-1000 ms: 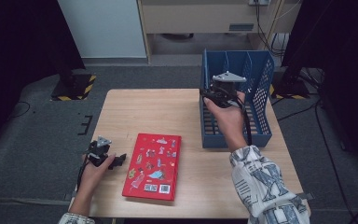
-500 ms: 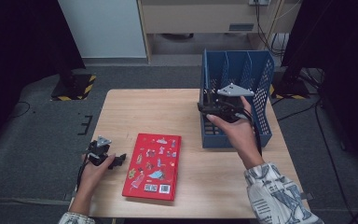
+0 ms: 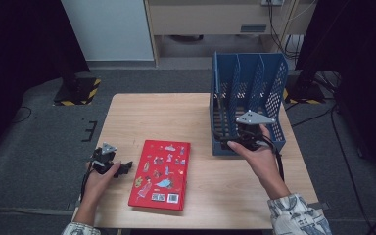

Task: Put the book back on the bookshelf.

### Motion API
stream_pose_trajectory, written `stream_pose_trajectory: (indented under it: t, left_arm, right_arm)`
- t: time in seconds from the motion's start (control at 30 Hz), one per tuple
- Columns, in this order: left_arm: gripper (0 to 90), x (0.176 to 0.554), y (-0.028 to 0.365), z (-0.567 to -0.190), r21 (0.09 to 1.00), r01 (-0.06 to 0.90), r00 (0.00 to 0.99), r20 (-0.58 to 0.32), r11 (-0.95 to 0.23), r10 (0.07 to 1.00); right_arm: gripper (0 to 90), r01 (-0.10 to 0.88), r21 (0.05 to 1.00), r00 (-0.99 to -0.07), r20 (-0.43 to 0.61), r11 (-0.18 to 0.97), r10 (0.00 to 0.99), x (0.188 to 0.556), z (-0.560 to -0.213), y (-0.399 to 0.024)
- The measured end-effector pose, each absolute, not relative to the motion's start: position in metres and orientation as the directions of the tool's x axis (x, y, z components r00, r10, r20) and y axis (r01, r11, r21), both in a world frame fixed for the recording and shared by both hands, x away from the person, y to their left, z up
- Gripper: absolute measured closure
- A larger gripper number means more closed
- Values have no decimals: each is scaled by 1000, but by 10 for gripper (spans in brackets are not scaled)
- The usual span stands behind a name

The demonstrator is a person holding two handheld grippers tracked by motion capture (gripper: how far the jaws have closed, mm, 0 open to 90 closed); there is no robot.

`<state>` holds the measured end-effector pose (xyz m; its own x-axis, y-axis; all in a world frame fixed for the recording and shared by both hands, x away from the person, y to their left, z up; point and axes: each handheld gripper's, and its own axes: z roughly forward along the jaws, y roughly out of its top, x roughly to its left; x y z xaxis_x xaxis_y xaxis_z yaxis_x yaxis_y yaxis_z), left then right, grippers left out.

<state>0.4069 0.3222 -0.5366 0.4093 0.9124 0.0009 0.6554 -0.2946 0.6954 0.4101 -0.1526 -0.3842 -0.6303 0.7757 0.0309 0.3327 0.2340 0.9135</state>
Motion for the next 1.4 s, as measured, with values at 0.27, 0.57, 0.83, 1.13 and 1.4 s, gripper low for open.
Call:
stream_pose_trajectory:
  t: [0.27, 0.57, 0.83, 1.13, 1.4]
  left_arm:
    - [0, 405, 323, -536, 696, 653, 414, 1, -297, 910]
    - [57, 400, 332, -530, 734, 643, 372, -51, -218, 927]
    - [75, 387, 325, -519, 767, 605, 420, -79, -214, 904]
    - [68, 378, 306, -508, 786, 580, 482, -119, -214, 868]
    - [75, 378, 280, -509, 780, 564, 555, -113, -272, 824]
  right_arm:
    - [142, 383, 897, -646, 90, 219, 758, 398, -419, -148]
    - [211, 384, 872, -698, 58, 305, 714, 376, -443, -121]
    - [240, 408, 829, -743, 57, 383, 667, 367, -468, -84]
    - [204, 447, 790, -770, 100, 420, 630, 370, -489, -60]
    - [167, 470, 772, -766, 117, 428, 632, 369, -497, -56]
